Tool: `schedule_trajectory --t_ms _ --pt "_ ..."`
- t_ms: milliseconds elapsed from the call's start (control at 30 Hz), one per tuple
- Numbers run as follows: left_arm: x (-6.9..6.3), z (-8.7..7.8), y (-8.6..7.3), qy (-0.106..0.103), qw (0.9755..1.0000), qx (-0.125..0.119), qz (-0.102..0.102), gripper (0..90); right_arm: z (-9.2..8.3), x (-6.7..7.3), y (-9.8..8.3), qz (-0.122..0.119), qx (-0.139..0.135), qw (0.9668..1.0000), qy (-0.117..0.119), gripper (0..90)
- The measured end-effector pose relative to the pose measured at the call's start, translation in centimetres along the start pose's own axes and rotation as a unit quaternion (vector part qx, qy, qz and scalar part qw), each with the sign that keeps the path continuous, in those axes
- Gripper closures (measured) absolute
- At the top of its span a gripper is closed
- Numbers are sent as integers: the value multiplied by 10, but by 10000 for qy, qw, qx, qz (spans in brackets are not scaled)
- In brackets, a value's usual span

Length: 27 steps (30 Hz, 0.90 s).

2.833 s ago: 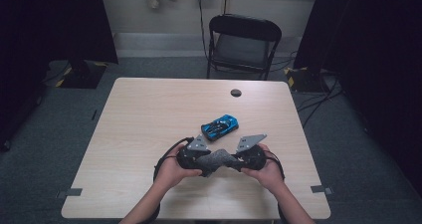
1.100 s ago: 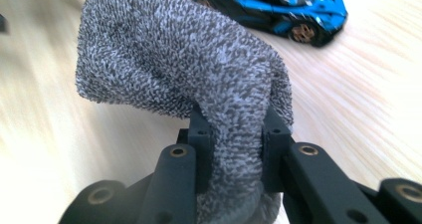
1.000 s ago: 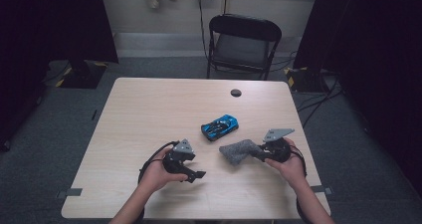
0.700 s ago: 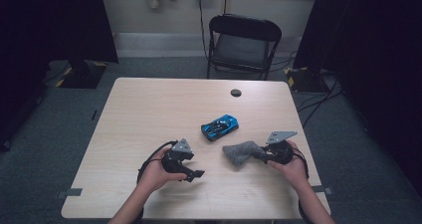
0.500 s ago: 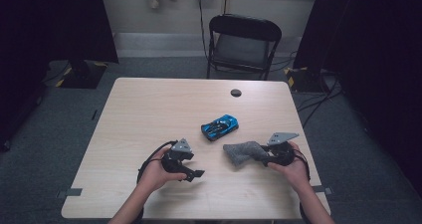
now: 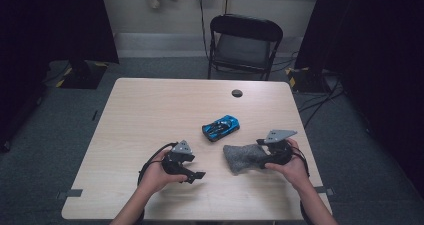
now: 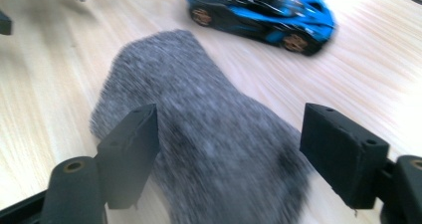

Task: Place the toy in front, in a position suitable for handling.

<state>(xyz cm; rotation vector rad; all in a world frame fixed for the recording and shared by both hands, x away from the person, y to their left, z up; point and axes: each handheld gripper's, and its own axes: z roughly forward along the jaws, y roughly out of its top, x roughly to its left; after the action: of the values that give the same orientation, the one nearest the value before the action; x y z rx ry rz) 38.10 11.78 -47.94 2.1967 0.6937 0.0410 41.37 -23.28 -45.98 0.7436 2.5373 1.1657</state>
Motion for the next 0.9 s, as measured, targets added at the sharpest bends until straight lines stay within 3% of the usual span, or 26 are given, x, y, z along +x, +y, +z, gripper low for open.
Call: schedule_trajectory --t_ms 33,100,267,567,633,733,900 --pt "0 0 0 -2 10000 2 9 199 11 2 4 -147 110 9997 128 218" --pt "2 0 1 4 10000 -29 1 197 20 4 5 -228 236 9993 164 218" --pt "8 -1 7 99 9999 -93 -38 190 32 6 -2 -147 347 9990 246 267" --pt "25 6 40 329 9993 -189 -11 180 27 10 -14 38 292 9995 82 500" --pt "29 8 49 426 9988 -250 26 180 22 9 -16 188 294 9994 13 574" --pt "33 10 59 475 9984 -294 50 180 17 6 -20 390 291 9988 -67 576" --pt "42 14 73 564 9980 -268 103 179 13 7 -22 404 324 9986 -93 557"
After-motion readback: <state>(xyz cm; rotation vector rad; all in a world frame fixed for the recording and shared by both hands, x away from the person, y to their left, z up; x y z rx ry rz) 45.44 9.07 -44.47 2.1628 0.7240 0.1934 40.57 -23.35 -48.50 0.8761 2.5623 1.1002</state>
